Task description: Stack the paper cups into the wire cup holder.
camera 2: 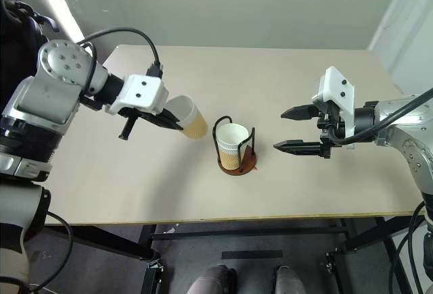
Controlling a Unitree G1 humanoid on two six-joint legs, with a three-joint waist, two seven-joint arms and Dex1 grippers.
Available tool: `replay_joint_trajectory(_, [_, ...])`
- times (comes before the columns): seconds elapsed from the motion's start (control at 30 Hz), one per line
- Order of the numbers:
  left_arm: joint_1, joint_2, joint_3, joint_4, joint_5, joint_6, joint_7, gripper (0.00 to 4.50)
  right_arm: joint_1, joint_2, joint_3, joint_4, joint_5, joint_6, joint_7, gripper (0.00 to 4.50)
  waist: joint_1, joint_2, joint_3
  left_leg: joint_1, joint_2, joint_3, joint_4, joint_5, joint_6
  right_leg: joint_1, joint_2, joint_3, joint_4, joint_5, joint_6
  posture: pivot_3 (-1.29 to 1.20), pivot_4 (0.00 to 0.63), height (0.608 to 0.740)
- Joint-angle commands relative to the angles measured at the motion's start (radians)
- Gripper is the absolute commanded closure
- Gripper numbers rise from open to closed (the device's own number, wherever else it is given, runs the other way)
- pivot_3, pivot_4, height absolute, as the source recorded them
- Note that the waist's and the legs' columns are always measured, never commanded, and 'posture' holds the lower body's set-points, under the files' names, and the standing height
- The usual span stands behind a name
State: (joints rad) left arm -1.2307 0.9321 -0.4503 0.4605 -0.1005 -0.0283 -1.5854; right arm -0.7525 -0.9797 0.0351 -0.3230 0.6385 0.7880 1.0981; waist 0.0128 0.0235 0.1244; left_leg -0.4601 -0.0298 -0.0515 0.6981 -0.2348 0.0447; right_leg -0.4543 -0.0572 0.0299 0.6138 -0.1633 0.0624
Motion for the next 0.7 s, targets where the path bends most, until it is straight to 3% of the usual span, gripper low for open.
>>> replay_joint_trajectory(0.03, [-0.073, -0.019, 0.041, 0.056, -0.015, -0.031, -0.029, 4.47, -0.039, 0.012, 0.003, -0.004, -0.019, -0.024, 0.011, 0.84, 0.0, 0.0, 0.0, 0.0, 0.0, 0.0, 0.0, 0.0, 0.0, 0.0, 0.0, 0.0, -0.001, 0.0, 0.0, 0.0, 0.15, 0.74])
replay_joint_trajectory(0.3, [-0.187, -0.079, 0.038, 0.212, 0.002, -0.112, -0.029, 4.47, -0.042, 0.037, 0.007, 0.007, -0.043, -0.036, 0.005, 0.84, 0.0, 0.0, 0.0, -0.002, 0.0, 0.0, 0.0, -0.001, -0.001, 0.0, 0.0, 0.0, -0.004, 0.002, 0.004, 0.0, 0.15, 0.74])
replay_joint_trajectory(0.7, [-0.283, -0.276, 0.065, 0.312, -0.051, -0.175, -0.029, 4.47, -0.008, 0.015, -0.018, -0.018, -0.061, -0.022, -0.015, 0.84, 0.005, -0.001, 0.0, -0.003, 0.0, -0.001, 0.001, -0.002, -0.001, 0.0, -0.001, 0.0, -0.004, 0.004, 0.011, 0.0, 0.15, 0.74])
